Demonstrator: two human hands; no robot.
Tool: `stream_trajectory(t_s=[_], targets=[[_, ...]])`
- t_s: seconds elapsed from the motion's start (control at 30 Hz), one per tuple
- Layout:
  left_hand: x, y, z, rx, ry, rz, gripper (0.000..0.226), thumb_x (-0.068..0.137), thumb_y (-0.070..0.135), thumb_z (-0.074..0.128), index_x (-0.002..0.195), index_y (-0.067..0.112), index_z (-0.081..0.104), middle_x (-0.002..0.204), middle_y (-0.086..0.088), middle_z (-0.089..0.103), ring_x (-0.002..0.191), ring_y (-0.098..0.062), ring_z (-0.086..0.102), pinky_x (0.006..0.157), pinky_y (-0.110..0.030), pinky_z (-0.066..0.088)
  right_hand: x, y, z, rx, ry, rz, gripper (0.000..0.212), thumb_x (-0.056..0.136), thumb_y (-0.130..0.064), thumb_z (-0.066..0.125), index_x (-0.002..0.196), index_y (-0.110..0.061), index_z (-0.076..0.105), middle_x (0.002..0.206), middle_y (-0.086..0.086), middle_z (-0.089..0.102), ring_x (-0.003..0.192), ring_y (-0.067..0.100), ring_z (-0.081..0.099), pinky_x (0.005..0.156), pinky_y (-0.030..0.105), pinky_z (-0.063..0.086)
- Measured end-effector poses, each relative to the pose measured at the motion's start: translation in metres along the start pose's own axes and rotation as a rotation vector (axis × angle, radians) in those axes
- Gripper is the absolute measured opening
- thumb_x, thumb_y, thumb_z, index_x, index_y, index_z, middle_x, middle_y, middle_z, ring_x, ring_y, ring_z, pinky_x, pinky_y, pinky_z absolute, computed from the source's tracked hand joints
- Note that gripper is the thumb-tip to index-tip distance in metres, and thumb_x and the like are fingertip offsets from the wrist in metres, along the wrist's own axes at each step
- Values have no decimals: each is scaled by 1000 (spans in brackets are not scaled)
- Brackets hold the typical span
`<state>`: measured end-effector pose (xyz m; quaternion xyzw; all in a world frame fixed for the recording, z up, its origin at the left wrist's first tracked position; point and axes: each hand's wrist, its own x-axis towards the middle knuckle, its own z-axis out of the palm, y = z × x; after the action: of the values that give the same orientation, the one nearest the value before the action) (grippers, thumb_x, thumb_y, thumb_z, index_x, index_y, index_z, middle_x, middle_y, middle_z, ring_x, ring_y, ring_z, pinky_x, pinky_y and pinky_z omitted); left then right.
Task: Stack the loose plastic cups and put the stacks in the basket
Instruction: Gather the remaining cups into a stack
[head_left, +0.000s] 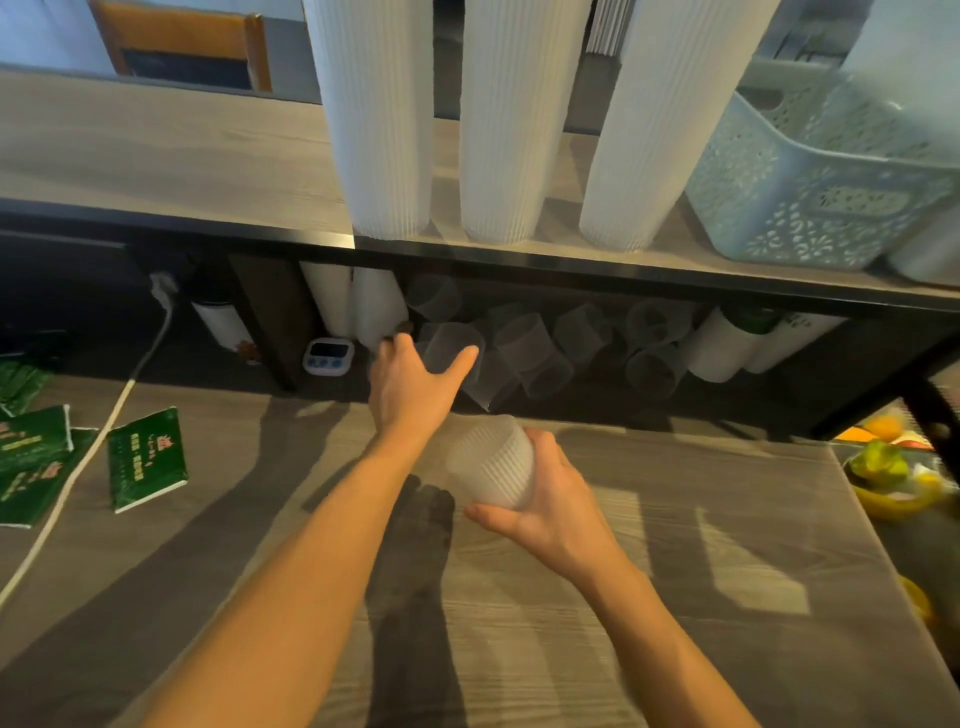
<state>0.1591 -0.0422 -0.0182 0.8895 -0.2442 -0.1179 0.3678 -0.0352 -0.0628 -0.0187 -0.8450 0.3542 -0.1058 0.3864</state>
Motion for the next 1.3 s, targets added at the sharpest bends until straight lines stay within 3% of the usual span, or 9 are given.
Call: stream_trajectory(t_s=[0.13,0.3,0.43,0.53,0.67,0.8,0.97,1.13,1.3], targets=[[15,14,29,183,-34,-64,75,77,63,67,122,4,59,130,-18,55,122,-36,49,92,-43,44,-2,10,-7,19,24,47,86,67,-55,83,133,-30,33,124,-9,49,112,12,51,90,34,48],[19,6,46,263,-77,-62,64,82,53,68,117,1,61,129,-21,55,123,-38,47,90,-43,45,0,18,-17,9,74,106,87,67,-53,84,133,-29,32,126,-8,48,113,14,52,91,35,48],[8,1,33,79,-35,10,77,80,50,73,132,1,43,136,-20,47,128,-36,44,99,-43,41,1,23,-22,15,84,125,96,66,-55,83,140,-31,26,128,-11,46,116,16,51,95,36,47],[-6,-14,17,-125,14,111,93,73,53,79,139,15,26,131,-12,52,113,-25,56,92,-37,46,-1,26,-22,30,79,124,91,65,-58,82,136,-34,30,121,-14,48,112,13,52,90,35,48],[-50,-35,0,-329,55,166,72,72,46,81,125,24,39,116,1,54,91,-1,59,80,-23,51,-6,33,-19,75,36,120,84,65,-57,84,126,-40,30,117,-15,50,109,10,52,85,28,45],[-87,-49,-6,-490,56,89,51,80,37,75,122,32,45,113,-8,59,90,-4,61,69,-5,45,-11,39,-18,35,-33,107,86,65,-58,84,129,-35,32,119,-14,49,112,10,51,90,31,47],[-106,-54,-21,-714,-105,100,62,79,48,73,135,35,48,125,1,58,101,-6,65,83,-24,54,-16,35,-19,2,-96,43,96,58,-72,78,133,-33,33,125,-12,51,113,10,52,93,34,48],[-120,-51,-39,-588,-51,233,50,80,50,74,121,35,51,114,9,61,99,-7,63,76,-19,54,-22,27,-21,-28,-158,-55,96,61,-69,77,138,-35,31,131,-12,48,118,8,50,98,36,47],[-128,-53,-44,-452,-155,323,57,80,56,59,135,42,50,118,19,53,108,-12,56,84,-30,54,-27,21,-23,-108,-190,-155,93,63,-66,77,138,-34,31,129,-10,48,115,10,51,96,38,47]])
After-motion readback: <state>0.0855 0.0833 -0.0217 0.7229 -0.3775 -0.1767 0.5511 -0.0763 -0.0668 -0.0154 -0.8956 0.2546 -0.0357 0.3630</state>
